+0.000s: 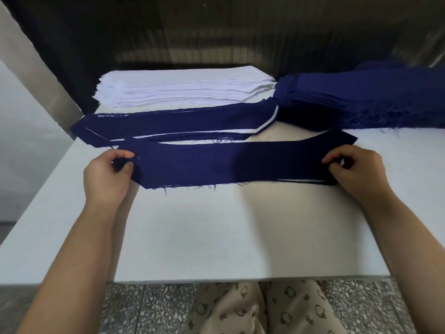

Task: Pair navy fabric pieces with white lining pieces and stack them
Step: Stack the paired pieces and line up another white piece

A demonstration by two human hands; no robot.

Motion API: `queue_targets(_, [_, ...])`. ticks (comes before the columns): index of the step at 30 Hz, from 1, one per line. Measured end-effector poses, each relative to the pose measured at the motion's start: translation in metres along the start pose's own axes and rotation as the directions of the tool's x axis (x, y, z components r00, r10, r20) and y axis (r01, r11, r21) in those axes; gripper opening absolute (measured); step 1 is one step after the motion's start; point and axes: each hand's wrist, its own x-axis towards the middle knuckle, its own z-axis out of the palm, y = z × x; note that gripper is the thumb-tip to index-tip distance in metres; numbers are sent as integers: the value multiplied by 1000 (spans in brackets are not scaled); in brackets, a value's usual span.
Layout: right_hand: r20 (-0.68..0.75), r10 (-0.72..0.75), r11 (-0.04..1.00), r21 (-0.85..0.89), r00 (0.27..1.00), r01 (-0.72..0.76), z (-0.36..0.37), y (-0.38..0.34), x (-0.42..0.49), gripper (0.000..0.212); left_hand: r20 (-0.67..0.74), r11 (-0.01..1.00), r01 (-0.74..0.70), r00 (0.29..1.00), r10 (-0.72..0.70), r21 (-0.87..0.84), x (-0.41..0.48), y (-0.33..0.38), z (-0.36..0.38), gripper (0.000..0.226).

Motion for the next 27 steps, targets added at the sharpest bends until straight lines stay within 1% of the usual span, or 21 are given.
queue_targets(2, [-7, -18, 1000, -16, 1000, 18, 0, 0, 0, 52, 1, 1000, -4, 1000, 4, 0, 0, 0, 0, 21])
queue_targets(4, [-4, -42, 998, -36, 999, 42, 1, 0, 0, 38, 1, 1000, -1, 1000, 1, 8, -1, 1, 0, 21])
queue_targets(5, [-7, -50, 998, -45, 999, 50, 1, 1, 0, 35, 3, 1000, 2, 1000, -2, 10, -1, 1, 0, 21])
queue_targets(11, [-10, -86, 995, -54, 996, 86, 1, 3, 0, 35, 26, 1000, 6, 1000, -7, 7, -2, 3, -1, 21])
queue_targets(16, [33, -32, 999, -42, 999, 33, 1, 4, -1, 34, 26, 1000, 18, 999, -19, 12, -3, 4, -2, 22])
queue_targets(19, [6, -7, 1000, -29, 1000, 7, 1, 4, 0, 31, 16, 999, 41, 999, -41, 14, -2, 4, -1, 24])
queue_targets(22, [-83, 38, 999, -1, 996, -38, 0, 2, -1, 24, -20, 997, 56, 998, -55, 52, -2, 4, -1, 34])
queue_targets(24, [-166, 63, 998, -15, 984, -67, -2, 2, -1, 19, -57, 992, 77, 996, -71, 100, -2, 5, 0, 41])
queue_targets(26, [-196, 95, 991, -77, 976, -112, -3, 4, 2, 17, -75, 982, 113, 992, -102, 154, -4, 7, 2, 53])
queue_targets(27, [-173, 126, 976, -158, 977, -153, -3, 6, 4, 20, -68, 973, 117, 992, -105, 199, -6, 9, 3, 61])
